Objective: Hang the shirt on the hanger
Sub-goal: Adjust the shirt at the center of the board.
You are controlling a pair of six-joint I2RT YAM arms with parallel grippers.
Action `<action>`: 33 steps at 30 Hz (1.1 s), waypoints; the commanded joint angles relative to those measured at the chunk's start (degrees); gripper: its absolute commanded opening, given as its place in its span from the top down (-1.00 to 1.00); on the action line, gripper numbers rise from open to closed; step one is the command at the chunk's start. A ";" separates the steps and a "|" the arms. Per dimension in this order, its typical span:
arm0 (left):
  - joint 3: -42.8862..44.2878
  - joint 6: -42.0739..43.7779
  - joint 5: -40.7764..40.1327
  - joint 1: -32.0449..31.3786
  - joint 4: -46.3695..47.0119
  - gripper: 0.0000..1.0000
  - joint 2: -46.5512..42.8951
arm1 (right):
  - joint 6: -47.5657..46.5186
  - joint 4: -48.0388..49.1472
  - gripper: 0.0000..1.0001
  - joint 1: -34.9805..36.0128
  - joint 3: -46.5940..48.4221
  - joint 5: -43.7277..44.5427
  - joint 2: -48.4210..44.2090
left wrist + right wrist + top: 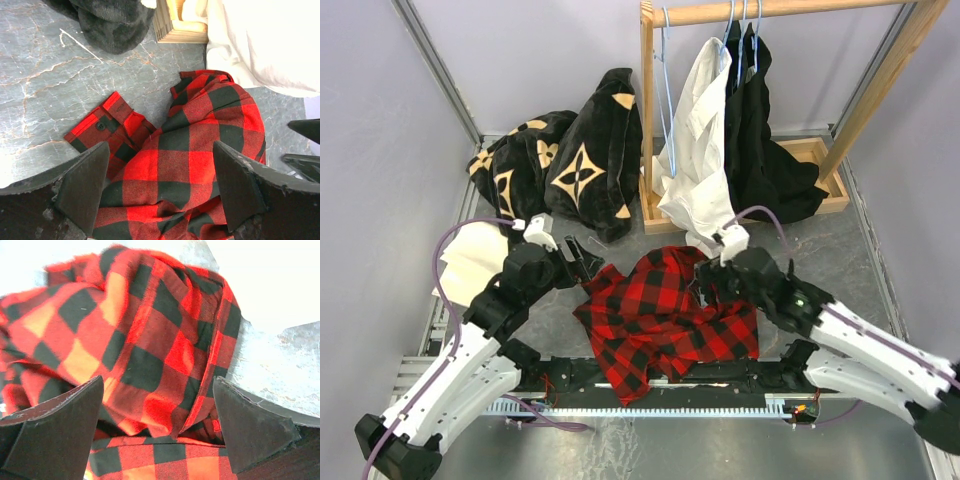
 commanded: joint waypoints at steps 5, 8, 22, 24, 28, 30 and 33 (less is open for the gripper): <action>3.47 3.80 8.52 -0.96 6.20 -0.96 4.47 | 4.87 -6.66 -0.85 -2.40 -1.36 9.14 -10.79; 4.71 4.35 5.01 -5.30 6.91 -0.97 5.56 | 8.34 -8.26 -0.82 -5.19 -1.53 9.88 -7.47; 12.99 -2.42 -27.16 -34.00 15.21 -0.99 27.24 | 11.57 -5.95 -0.80 -16.58 -5.22 -0.46 -6.13; 15.48 -3.13 -30.07 -36.45 14.93 -0.99 31.57 | 11.56 -6.31 -0.80 -16.96 -5.81 -0.72 -6.91; 21.43 -2.63 -35.63 -41.32 14.62 -0.99 38.44 | 11.65 -6.85 -0.80 -17.59 -6.97 -0.81 -8.68; 24.51 -2.95 -38.18 -42.32 12.27 -0.99 42.07 | 11.44 -6.93 -0.80 -17.92 -7.34 -1.17 -8.98; 29.67 -5.28 -40.79 -42.37 4.82 -0.99 48.28 | 11.22 -7.05 -0.80 -18.12 -7.85 -1.60 -9.39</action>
